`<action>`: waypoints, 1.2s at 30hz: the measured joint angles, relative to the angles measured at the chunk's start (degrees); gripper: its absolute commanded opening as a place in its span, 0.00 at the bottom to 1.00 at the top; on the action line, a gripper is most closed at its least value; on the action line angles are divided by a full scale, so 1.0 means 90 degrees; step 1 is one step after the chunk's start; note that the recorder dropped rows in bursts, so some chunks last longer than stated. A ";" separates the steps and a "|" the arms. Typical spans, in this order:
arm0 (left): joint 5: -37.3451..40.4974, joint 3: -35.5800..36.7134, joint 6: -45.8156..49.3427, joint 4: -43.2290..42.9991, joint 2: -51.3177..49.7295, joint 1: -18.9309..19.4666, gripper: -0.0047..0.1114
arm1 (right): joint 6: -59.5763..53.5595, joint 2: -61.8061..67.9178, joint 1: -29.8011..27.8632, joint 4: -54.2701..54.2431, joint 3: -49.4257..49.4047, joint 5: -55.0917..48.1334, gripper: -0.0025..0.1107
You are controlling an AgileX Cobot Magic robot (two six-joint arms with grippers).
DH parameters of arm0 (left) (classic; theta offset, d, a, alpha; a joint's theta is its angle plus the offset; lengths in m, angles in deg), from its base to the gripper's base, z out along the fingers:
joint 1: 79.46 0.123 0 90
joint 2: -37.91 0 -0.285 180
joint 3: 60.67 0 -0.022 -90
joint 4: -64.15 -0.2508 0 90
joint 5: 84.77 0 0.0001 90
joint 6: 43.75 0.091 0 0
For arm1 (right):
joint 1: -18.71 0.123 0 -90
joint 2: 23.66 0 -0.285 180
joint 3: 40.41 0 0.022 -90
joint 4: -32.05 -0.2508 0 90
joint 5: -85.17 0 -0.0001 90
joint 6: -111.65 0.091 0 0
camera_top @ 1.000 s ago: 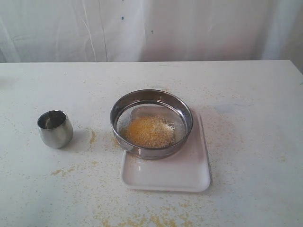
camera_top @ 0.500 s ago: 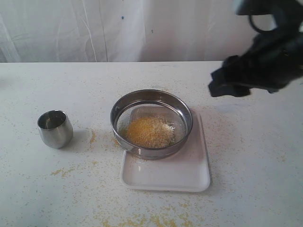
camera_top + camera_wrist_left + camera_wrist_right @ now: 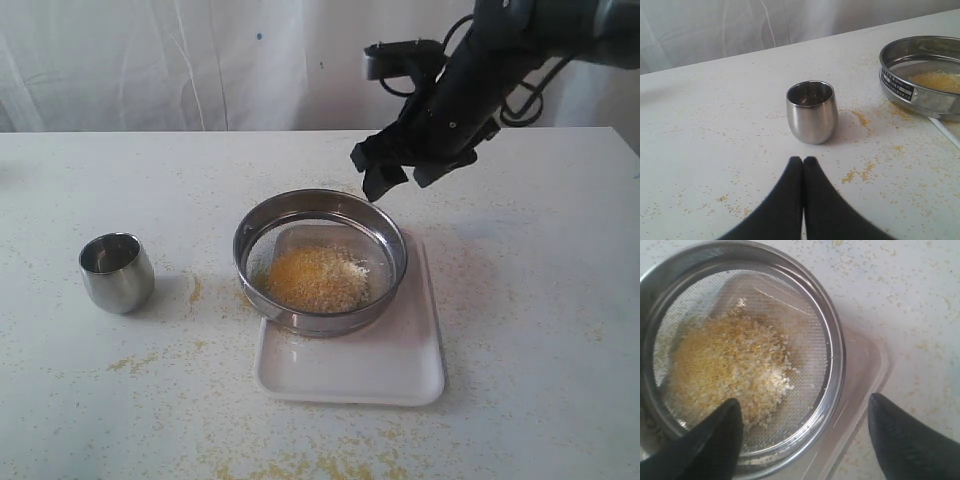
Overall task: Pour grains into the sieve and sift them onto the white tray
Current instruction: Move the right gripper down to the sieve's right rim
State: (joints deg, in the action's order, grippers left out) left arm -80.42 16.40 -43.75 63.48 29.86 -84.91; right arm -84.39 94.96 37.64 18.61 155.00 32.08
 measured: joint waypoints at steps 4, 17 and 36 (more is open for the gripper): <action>0.0000 0.0000 0.0000 0.0000 0.0000 0.0000 0.04 | 0.0000 0.0586 0.0000 0.0209 0.0409 -0.0049 0.60; 0.0000 0.0000 0.0000 0.0000 0.0000 0.0000 0.04 | 0.0000 0.1935 0.0000 0.0273 0.1309 -0.0302 0.60; 0.0000 0.0000 0.0000 0.0000 0.0000 0.0000 0.04 | 0.0000 0.2304 0.0000 0.0273 0.1554 -0.0683 0.33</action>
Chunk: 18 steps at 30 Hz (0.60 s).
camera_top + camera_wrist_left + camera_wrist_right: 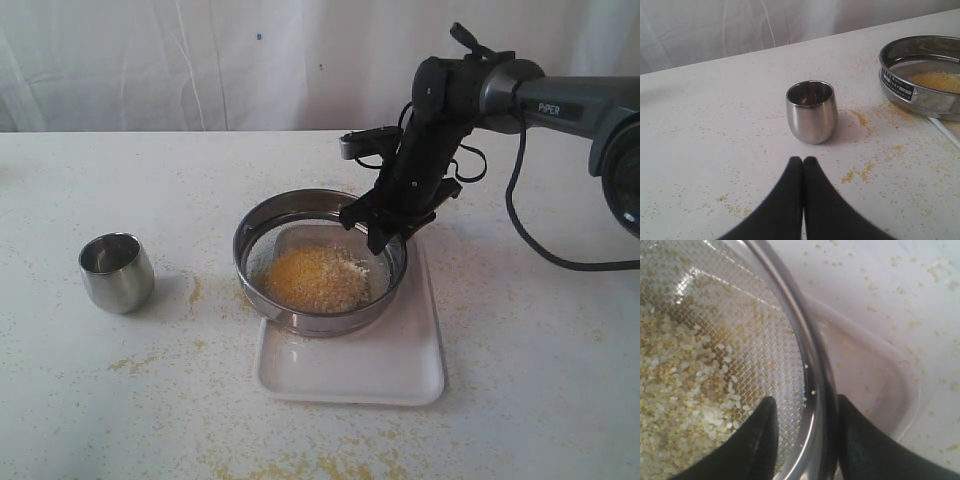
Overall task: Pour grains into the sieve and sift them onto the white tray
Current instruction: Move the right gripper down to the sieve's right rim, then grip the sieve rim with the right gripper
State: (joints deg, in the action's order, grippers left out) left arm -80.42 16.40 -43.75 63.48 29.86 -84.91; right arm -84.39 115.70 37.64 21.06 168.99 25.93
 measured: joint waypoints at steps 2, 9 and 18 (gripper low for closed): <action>0.0000 0.0000 0.0000 0.0000 0.0000 0.0000 0.04 | 0.0000 0.0000 0.0000 0.0000 0.0000 0.0000 0.33; 0.0000 0.0000 0.0000 0.0000 0.0000 0.0000 0.04 | 0.0000 0.0000 0.0000 0.0000 0.0000 0.0038 0.33; 0.0000 0.0000 0.0000 0.0000 0.0000 0.0000 0.04 | 0.0000 0.0000 0.0000 0.0000 0.0000 0.0194 0.33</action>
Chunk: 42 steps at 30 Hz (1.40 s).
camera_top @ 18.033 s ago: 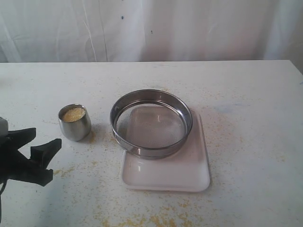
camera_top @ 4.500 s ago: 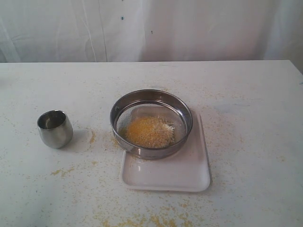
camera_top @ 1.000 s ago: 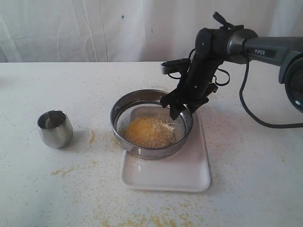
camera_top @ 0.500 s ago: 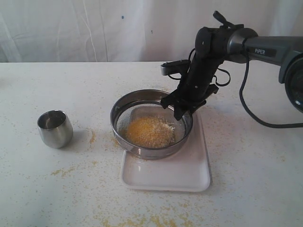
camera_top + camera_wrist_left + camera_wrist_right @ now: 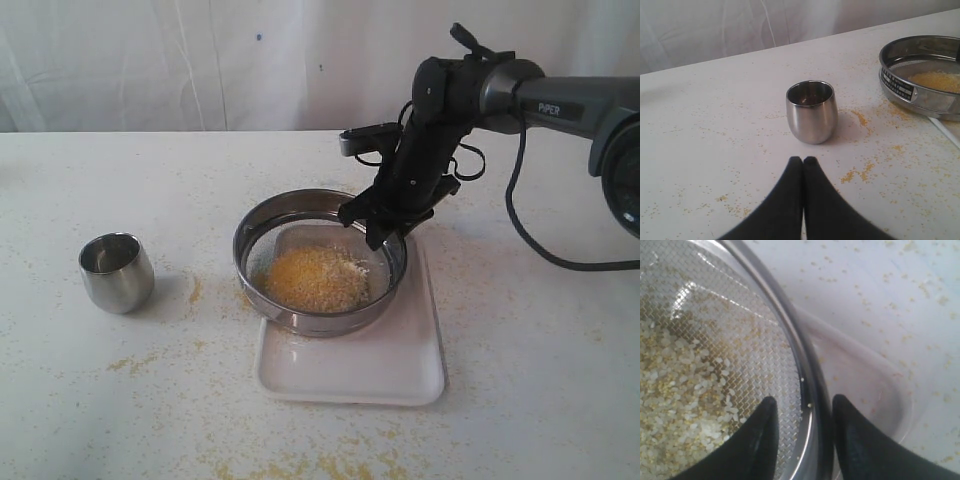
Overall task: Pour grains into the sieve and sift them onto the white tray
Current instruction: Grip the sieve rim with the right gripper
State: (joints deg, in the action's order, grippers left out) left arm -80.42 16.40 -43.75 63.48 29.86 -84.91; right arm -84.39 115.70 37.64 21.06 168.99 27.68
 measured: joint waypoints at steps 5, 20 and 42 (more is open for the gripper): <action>0.0000 0.0000 0.0000 0.0000 0.0000 0.0000 0.04 | 0.0000 0.0154 0.0000 0.0000 0.0000 -0.0039 0.39; 0.0000 0.0000 0.0000 0.0000 0.0000 0.0000 0.04 | 0.0112 0.0208 0.0011 -0.0117 0.0070 -0.0044 0.04; 0.0000 0.0000 0.0000 0.0000 0.0000 0.0000 0.04 | 0.0060 -0.0683 0.0019 0.0312 0.0014 -0.0502 0.02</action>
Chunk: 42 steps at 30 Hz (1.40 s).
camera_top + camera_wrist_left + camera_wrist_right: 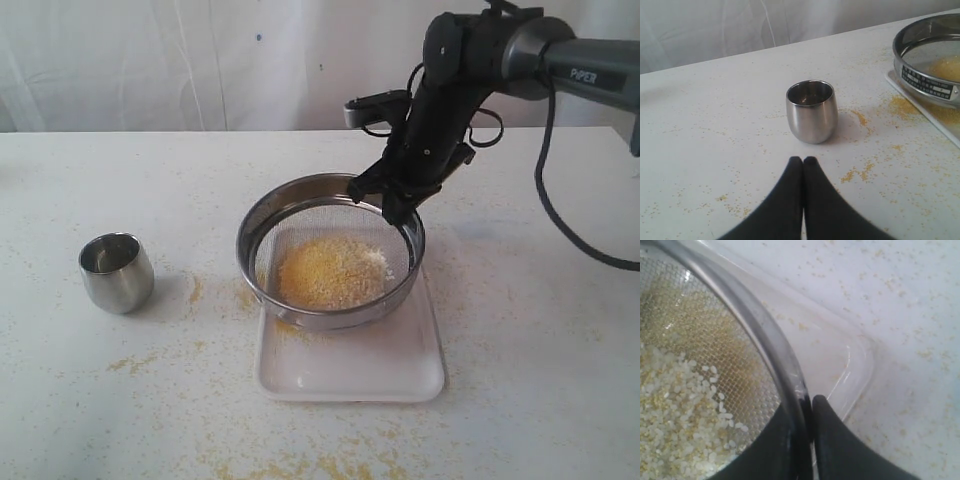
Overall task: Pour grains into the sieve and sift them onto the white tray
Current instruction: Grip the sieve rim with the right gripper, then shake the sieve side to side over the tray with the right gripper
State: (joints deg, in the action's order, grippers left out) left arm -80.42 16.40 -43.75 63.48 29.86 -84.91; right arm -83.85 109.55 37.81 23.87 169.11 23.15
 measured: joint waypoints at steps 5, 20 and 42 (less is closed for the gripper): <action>0.0012 0.0000 0.0000 0.0005 0.0000 0.0000 0.04 | -0.0123 -0.0139 0.0000 -0.0100 0.0000 -0.0686 0.02; 0.0024 0.0000 0.0000 0.0005 0.0000 0.0000 0.04 | -0.0411 -0.0102 -0.0082 -0.0407 -0.0072 -0.0837 0.02; 0.0024 0.0000 0.0000 0.0005 0.0000 0.0000 0.04 | 0.0254 0.0003 -0.0117 0.0314 -0.0139 -0.0797 0.02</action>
State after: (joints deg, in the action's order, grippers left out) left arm -80.21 16.40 -43.75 63.52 29.86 -84.91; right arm -81.57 109.57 36.76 26.69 167.86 15.98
